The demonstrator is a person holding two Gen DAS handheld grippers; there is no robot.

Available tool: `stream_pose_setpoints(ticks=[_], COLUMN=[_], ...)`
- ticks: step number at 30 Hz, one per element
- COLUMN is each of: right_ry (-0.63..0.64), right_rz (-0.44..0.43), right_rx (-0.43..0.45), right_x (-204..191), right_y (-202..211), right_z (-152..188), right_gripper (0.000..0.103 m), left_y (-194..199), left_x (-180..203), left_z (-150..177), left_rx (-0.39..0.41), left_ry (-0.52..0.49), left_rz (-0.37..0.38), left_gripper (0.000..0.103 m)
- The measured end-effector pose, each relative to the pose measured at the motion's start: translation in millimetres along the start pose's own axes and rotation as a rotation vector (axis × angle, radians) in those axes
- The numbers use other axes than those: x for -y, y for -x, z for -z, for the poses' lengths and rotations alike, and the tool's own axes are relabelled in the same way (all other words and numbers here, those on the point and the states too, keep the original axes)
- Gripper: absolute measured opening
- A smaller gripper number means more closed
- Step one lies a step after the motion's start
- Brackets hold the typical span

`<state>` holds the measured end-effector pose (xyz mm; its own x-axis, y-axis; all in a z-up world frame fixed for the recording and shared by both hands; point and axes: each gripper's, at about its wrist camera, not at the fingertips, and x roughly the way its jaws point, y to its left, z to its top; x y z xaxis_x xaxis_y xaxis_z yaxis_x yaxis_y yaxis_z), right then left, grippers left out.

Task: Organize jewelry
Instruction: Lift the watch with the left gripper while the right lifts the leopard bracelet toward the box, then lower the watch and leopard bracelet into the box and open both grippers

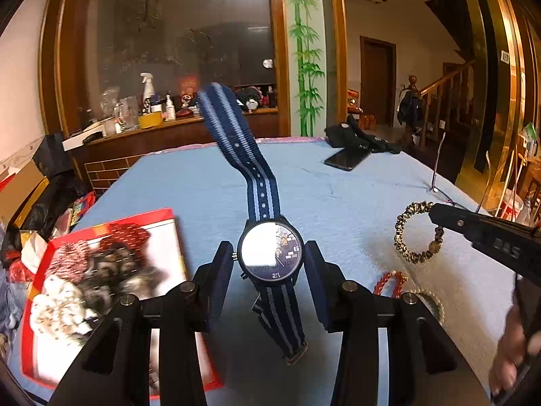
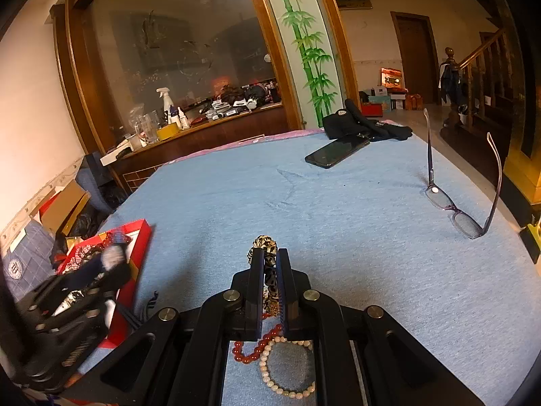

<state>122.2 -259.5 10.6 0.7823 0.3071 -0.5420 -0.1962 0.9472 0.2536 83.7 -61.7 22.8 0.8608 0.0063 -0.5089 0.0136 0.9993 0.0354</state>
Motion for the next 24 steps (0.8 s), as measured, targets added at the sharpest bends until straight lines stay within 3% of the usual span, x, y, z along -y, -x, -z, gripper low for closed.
stream_pose_setpoints(ticks=[5, 10, 15, 24], right_ry=[-0.009, -0.009, 0.058, 0.191], right_rz=[-0.031, -0.145, -0.274, -0.438], right_rx=[-0.009, -0.036, -0.072, -0.181], right_x=[-9.6, -43.5, -105.1, -213.7], right_y=[3.0, 5.7, 3.0, -25.5], right_z=[-0.3, 0.4, 0.5, 21.6], right_gripper=[0.008, 0.008, 0.008, 0.009], left_y=[31.1, 48.9, 59.0, 54.0], left_x=[-39.8, -87.8, -139.8, -206.6], left_z=[1.1, 9.4, 28.9, 67.3], left_rx=[0.042, 0.048, 0.036, -0.045], left_ry=[0.058, 0.132, 0.189, 0.311], left_rz=[-0.054, -0.12, -0.219, -0.315], left_gripper=[0.042, 0.042, 0.042, 0.042])
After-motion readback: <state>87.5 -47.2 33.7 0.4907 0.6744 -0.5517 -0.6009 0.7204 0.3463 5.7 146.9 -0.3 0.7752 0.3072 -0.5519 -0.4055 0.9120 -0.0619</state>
